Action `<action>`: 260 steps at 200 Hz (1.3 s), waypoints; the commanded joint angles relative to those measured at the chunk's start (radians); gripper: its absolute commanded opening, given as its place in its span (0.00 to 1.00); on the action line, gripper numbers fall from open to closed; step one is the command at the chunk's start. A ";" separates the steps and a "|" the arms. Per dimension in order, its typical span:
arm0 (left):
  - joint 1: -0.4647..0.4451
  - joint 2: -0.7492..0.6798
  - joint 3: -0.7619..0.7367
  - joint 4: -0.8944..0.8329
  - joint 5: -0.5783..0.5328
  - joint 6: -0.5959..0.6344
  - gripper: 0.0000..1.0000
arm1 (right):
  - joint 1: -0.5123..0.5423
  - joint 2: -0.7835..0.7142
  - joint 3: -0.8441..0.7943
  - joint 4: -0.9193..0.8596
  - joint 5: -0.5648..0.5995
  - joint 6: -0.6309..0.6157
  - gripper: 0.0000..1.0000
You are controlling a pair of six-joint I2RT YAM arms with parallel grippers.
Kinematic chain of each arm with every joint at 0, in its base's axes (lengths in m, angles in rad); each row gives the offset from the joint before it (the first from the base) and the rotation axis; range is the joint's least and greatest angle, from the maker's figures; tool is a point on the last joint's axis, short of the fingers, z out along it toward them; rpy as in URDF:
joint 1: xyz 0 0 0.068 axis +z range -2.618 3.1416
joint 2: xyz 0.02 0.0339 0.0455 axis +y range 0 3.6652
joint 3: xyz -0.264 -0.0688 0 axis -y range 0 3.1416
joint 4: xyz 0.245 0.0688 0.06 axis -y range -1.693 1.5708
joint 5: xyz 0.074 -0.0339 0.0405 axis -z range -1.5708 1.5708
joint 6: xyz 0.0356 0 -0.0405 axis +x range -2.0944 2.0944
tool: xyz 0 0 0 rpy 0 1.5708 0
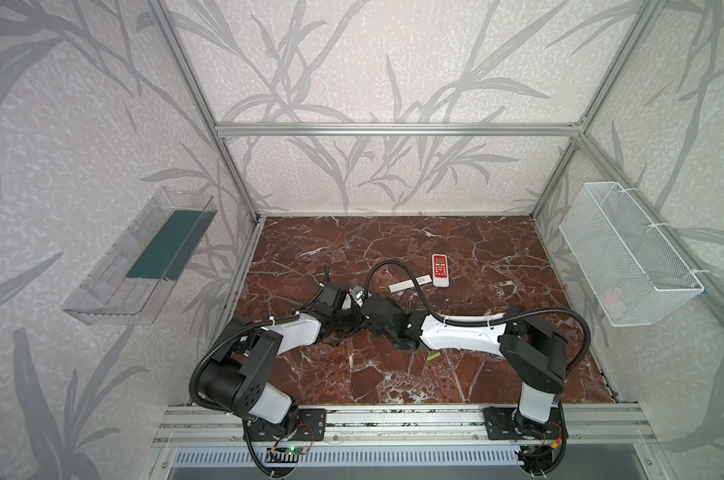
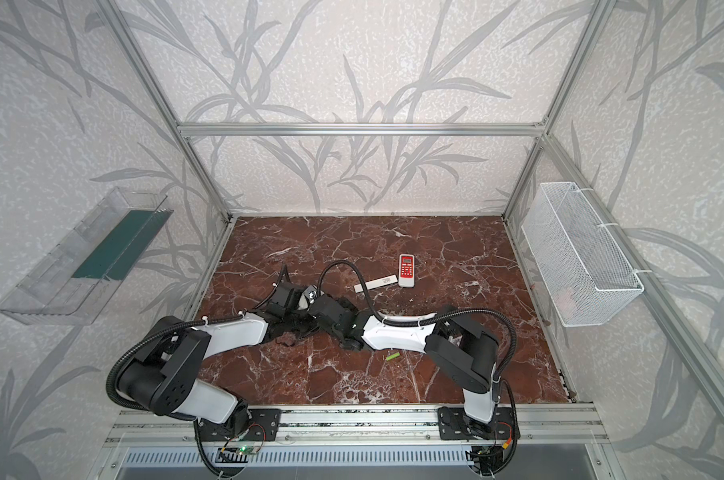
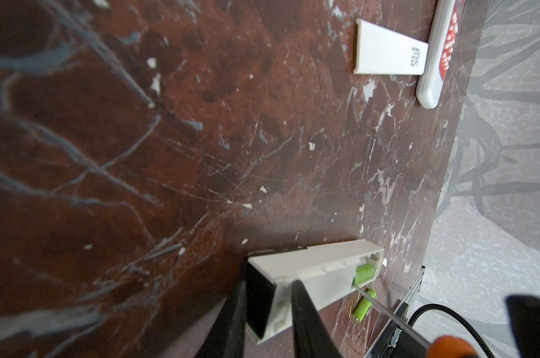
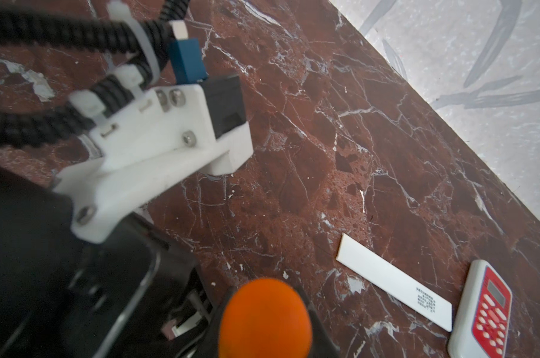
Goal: Unload the batteries from the remote control
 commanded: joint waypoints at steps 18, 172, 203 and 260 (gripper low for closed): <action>-0.033 -0.005 -0.056 -0.118 -0.058 -0.030 0.26 | -0.029 -0.123 -0.026 0.005 -0.063 0.036 0.00; -0.107 -0.253 -0.017 -0.363 -0.187 0.029 0.27 | -0.248 -0.249 -0.172 -0.016 -0.353 0.201 0.00; -0.191 -0.234 -0.015 -0.306 -0.191 -0.005 0.26 | -0.248 -0.254 -0.183 0.001 -0.363 0.220 0.00; -0.141 -0.202 0.124 -0.369 -0.274 0.098 0.18 | -0.246 -0.344 -0.295 0.046 -0.323 0.320 0.00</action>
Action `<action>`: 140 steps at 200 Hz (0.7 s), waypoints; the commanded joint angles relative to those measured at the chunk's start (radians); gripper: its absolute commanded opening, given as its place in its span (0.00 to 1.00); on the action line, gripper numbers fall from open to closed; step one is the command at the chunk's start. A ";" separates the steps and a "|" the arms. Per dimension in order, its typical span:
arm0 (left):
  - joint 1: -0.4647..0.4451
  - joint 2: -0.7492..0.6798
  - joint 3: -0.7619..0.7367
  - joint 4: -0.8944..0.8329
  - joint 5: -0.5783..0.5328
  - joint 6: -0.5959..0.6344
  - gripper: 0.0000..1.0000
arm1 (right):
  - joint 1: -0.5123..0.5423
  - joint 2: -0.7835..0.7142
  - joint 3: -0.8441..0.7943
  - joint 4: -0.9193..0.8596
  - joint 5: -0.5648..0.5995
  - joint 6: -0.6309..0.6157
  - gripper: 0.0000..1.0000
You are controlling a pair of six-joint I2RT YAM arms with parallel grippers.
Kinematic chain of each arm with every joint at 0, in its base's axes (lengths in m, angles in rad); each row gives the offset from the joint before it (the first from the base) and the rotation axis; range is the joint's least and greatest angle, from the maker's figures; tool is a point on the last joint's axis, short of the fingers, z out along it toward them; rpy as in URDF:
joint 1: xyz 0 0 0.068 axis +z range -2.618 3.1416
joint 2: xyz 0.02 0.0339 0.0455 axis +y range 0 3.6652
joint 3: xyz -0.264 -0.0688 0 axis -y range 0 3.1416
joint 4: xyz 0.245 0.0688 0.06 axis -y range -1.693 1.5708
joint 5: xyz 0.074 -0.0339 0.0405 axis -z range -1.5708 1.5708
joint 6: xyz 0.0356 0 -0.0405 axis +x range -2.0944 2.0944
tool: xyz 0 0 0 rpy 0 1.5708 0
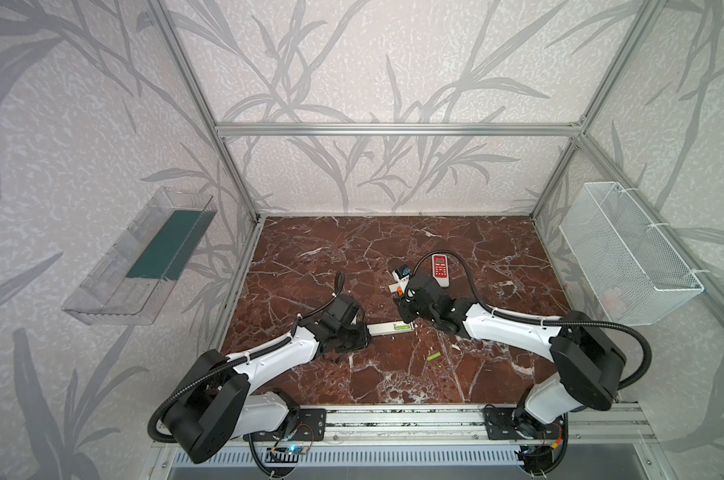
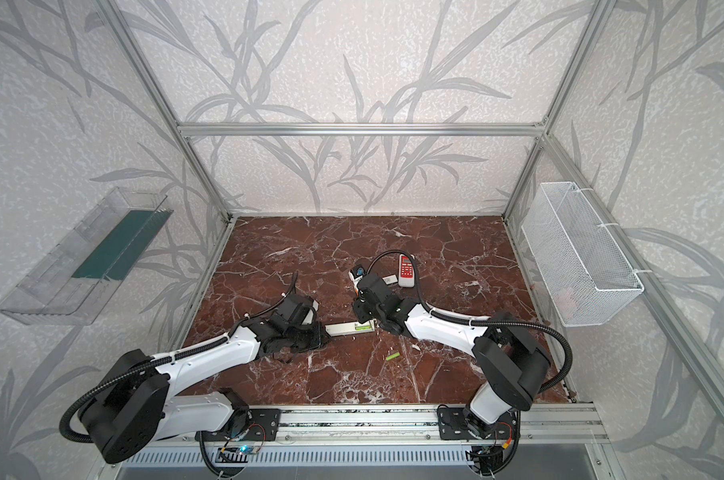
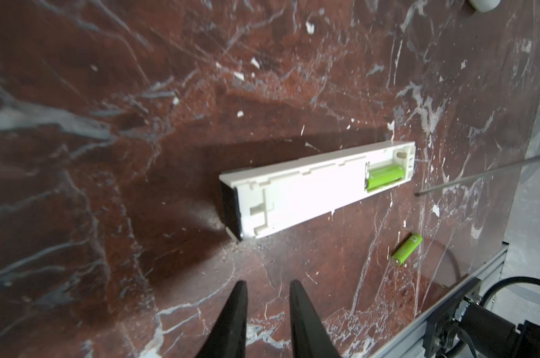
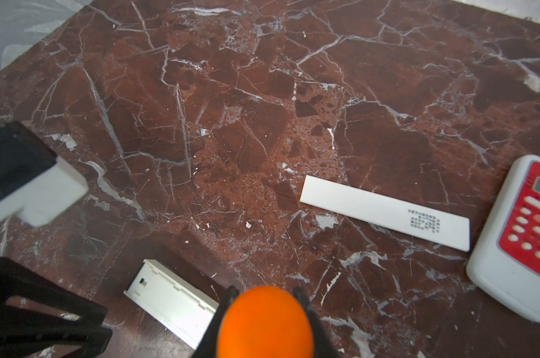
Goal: Unload the batteries from the remote control
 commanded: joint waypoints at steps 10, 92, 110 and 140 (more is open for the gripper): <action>0.064 0.069 0.127 -0.027 -0.012 0.076 0.15 | 0.003 -0.079 -0.078 0.055 0.039 0.096 0.00; 0.131 0.384 0.296 -0.085 0.121 0.151 0.15 | -0.002 0.020 -0.127 0.197 0.101 0.162 0.00; 0.113 0.340 0.255 -0.093 0.122 0.123 0.15 | -0.024 0.048 -0.106 0.194 0.103 0.137 0.00; 0.047 0.267 0.181 -0.095 0.127 0.062 0.15 | -0.064 0.072 -0.093 0.205 0.088 0.112 0.00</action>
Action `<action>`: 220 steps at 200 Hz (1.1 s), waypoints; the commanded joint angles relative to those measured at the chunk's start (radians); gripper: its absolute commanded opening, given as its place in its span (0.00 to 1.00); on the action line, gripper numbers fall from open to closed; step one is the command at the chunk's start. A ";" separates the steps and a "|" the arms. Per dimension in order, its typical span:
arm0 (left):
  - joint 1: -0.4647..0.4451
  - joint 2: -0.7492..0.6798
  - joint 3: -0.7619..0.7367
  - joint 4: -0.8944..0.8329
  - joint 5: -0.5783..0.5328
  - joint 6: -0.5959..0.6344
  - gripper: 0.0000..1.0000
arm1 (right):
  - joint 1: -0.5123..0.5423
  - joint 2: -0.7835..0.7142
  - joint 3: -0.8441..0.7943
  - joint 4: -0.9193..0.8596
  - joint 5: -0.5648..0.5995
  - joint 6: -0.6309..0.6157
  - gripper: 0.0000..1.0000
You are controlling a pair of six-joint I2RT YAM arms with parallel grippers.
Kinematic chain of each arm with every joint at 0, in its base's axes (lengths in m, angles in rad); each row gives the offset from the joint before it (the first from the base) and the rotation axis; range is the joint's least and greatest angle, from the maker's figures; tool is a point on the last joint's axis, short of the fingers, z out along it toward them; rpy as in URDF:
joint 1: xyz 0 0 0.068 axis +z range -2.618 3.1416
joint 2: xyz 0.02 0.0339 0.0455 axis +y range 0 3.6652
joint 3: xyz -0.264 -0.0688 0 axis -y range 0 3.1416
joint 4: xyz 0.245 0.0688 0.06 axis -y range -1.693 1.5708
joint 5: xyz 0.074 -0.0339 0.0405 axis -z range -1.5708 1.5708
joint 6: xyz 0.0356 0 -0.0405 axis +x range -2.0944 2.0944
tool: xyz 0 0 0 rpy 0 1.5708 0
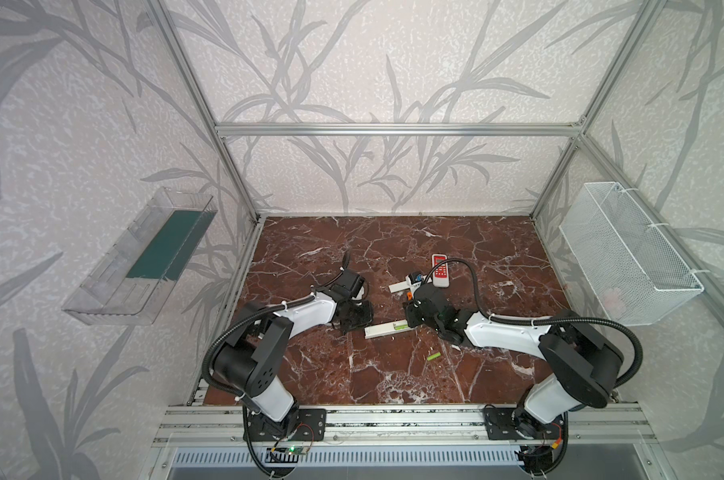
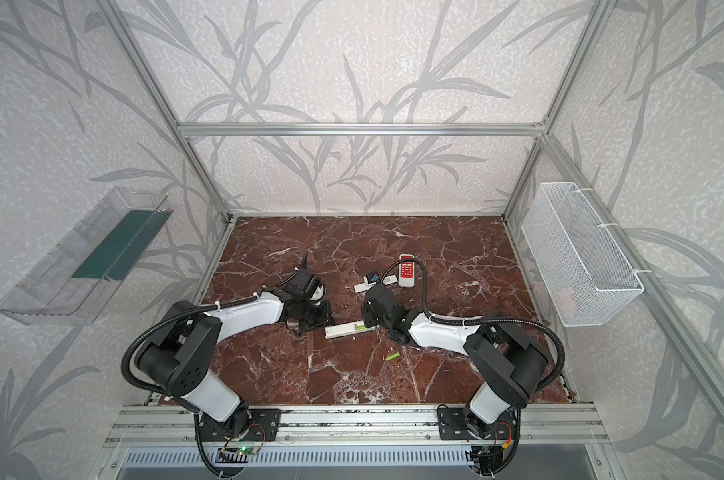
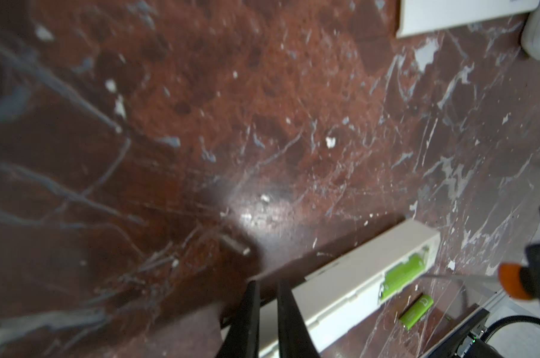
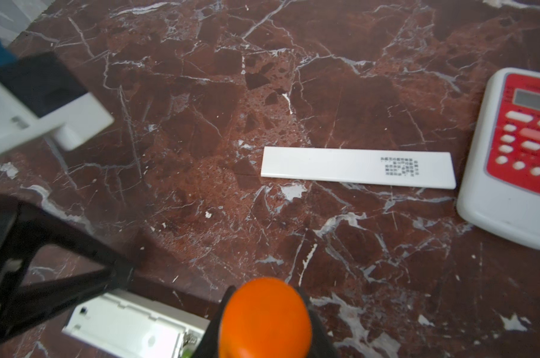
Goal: Unload the batteries from the remote control
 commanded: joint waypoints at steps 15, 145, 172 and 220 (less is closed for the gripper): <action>-0.098 -0.101 -0.085 -0.015 0.014 -0.104 0.15 | -0.053 0.029 0.031 0.050 -0.010 -0.024 0.00; -0.151 -0.250 -0.235 0.265 0.013 -0.283 0.37 | 0.018 -0.001 0.109 0.129 0.040 -0.040 0.00; -0.154 -0.210 -0.249 0.304 0.039 -0.299 0.39 | 0.064 0.026 0.121 0.204 0.086 -0.080 0.00; -0.153 -0.138 -0.253 0.331 0.073 -0.293 0.38 | 0.088 0.075 0.160 0.267 0.115 -0.131 0.00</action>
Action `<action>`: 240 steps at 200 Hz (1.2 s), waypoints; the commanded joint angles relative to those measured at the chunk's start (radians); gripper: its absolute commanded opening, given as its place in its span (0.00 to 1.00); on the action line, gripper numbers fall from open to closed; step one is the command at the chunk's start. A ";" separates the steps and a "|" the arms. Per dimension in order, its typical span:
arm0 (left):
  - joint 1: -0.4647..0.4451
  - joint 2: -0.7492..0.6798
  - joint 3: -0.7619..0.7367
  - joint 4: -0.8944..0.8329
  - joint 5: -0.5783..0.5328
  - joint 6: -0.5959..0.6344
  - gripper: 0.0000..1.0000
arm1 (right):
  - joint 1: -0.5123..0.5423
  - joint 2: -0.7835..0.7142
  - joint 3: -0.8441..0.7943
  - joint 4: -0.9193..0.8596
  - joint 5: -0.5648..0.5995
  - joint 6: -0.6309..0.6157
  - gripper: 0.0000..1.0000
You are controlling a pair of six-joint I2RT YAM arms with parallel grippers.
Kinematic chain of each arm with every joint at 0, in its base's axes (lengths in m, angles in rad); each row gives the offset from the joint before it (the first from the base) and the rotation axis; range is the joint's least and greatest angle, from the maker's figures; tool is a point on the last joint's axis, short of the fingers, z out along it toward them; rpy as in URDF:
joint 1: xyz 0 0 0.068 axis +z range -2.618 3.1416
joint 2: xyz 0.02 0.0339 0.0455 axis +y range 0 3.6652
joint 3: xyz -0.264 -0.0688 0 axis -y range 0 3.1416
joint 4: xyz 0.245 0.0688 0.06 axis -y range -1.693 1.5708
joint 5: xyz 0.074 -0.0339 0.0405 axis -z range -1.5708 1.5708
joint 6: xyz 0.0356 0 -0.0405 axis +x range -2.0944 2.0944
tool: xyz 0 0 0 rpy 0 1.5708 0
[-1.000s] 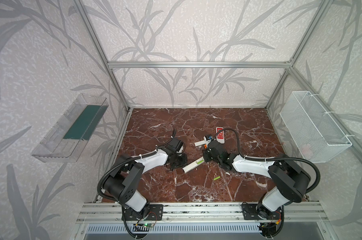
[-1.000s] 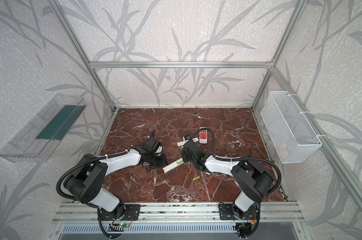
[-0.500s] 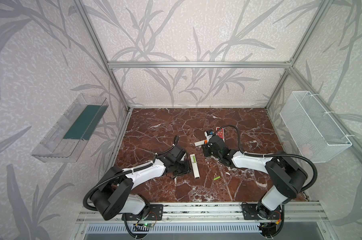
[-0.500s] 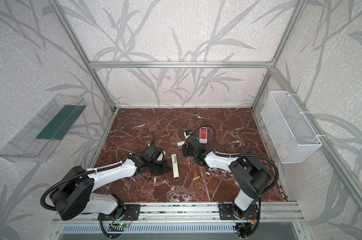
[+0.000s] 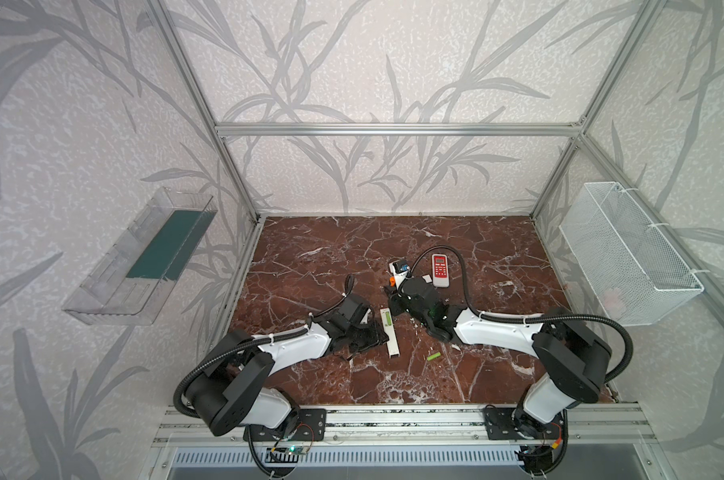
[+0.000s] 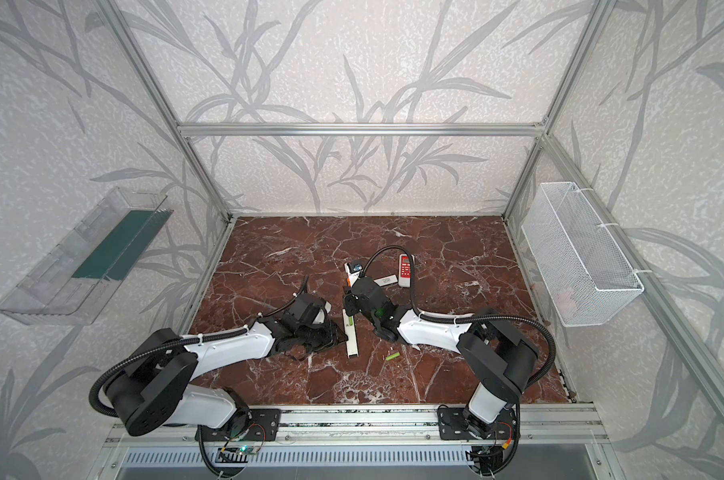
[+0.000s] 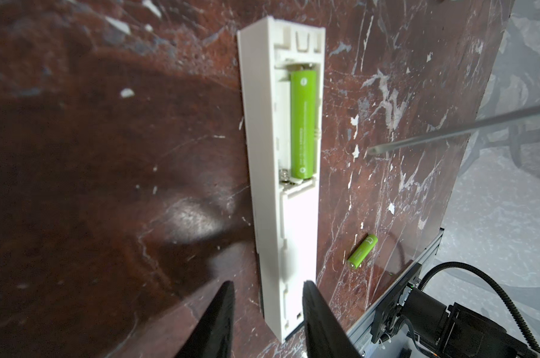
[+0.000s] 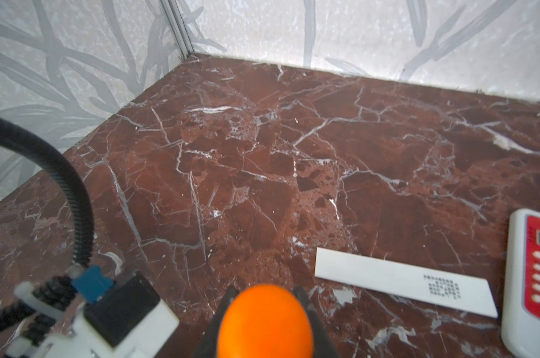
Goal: Unload the batteries from the remote control
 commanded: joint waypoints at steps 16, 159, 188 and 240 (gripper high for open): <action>0.001 0.059 0.001 0.038 0.033 -0.002 0.37 | 0.003 0.038 0.048 0.077 0.039 -0.043 0.00; 0.017 0.112 0.028 -0.024 0.034 0.042 0.34 | -0.003 0.156 0.081 0.113 -0.029 -0.022 0.00; 0.020 0.112 0.025 -0.027 0.034 0.044 0.33 | -0.003 0.157 0.077 0.099 -0.018 -0.041 0.00; 0.058 0.080 0.014 -0.029 0.047 0.052 0.34 | -0.003 0.156 0.057 0.082 -0.011 -0.031 0.00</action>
